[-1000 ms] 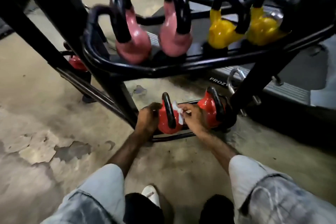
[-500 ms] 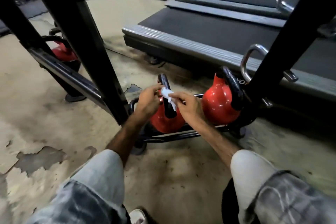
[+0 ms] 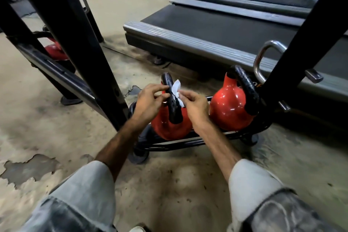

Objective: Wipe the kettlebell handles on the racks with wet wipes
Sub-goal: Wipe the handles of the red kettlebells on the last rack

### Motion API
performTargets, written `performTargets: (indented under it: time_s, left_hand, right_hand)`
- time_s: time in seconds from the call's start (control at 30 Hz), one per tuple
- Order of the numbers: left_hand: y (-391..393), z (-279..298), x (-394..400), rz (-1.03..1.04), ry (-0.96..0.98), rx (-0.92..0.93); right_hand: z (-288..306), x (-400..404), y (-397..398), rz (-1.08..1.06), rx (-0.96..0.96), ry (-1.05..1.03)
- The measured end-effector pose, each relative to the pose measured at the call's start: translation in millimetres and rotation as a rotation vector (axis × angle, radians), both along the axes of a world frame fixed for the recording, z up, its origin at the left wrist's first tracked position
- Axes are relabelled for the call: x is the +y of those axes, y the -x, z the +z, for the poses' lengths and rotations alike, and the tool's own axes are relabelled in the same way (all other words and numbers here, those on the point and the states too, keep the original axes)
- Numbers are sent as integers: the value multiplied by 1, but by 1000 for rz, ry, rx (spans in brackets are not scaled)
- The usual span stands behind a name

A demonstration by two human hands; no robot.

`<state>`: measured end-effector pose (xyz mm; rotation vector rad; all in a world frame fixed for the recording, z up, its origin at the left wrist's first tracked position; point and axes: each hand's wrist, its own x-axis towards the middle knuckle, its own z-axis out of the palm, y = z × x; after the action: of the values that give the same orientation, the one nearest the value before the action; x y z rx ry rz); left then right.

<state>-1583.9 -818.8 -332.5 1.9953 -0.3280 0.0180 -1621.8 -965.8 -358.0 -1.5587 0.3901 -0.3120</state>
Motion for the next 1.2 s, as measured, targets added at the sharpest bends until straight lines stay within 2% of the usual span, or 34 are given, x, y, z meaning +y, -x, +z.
performTargets:
  time_s: [0.17, 0.3, 0.47, 0.53, 0.63, 0.7, 0.8, 0.9, 1.07, 1.13, 1.2]
  left_hand:
    - [-4, -3, 0, -6, 70, 48]
    - [-3, 2, -4, 13, 127, 94]
    - [-3, 5, -5, 55, 179, 150]
    - [-7, 3, -2, 31, 95, 50]
    - [-12, 2, -1, -29, -155, -203]
    - [-16, 2, -4, -56, -220, -250]
    - [-19, 4, -8, -74, -208, -194]
    - [-26, 3, -3, -98, -40, -51]
    - [-30, 1, 3, -116, 82, 65]
    - [-25, 5, 3, -102, 79, 69]
    - [-25, 3, 3, -109, 57, 57]
  right_hand:
    - [-25, -3, 51, -33, 17, 105]
    - [-21, 10, 58, -84, -116, 161]
    - [16, 1, 14, 66, -340, 603]
    - [20, -1, 12, 148, -409, 768]
    - [7, -11, 37, 304, -534, 1091]
    - [-6, -17, 57, 456, -559, 1299]
    - [-9, -22, 55, 512, -612, 1440]
    - [5, -17, 42, 533, -686, 1485]
    - [37, -1, 18, 441, -565, 1518]
    - [44, 3, 8, 525, -574, 1666]
    - [40, 0, 11, 761, -639, 1806]
